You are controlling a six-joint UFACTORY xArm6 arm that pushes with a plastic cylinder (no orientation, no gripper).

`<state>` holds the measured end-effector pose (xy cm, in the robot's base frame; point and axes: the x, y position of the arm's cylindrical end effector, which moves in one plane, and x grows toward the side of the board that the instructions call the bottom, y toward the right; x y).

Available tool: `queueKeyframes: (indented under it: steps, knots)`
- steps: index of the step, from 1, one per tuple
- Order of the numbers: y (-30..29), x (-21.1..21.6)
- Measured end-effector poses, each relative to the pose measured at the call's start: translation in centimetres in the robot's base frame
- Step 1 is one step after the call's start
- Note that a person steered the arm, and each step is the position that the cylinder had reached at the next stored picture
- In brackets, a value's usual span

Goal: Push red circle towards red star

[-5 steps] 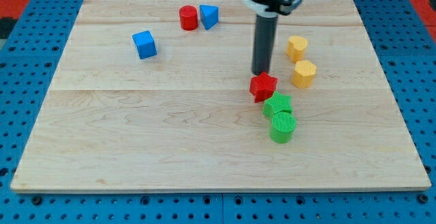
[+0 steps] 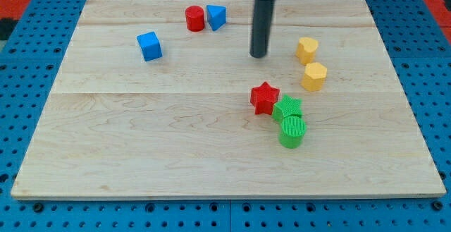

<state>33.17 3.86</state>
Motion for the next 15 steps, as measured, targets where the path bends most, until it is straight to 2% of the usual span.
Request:
queueKeyframes:
  steps: [2,3,4,5,8,10,13,14,15]
  knots:
    - [-13.8,-1.9]
    - [-16.8,-5.1]
    - [-15.0,-8.0]
    - [-13.8,-8.8]
    - [-10.2,-8.9]
    - [-10.1,-5.7]
    - [-3.9,-7.2]
    - [-2.5,-5.8]
    - [-2.8,-2.3]
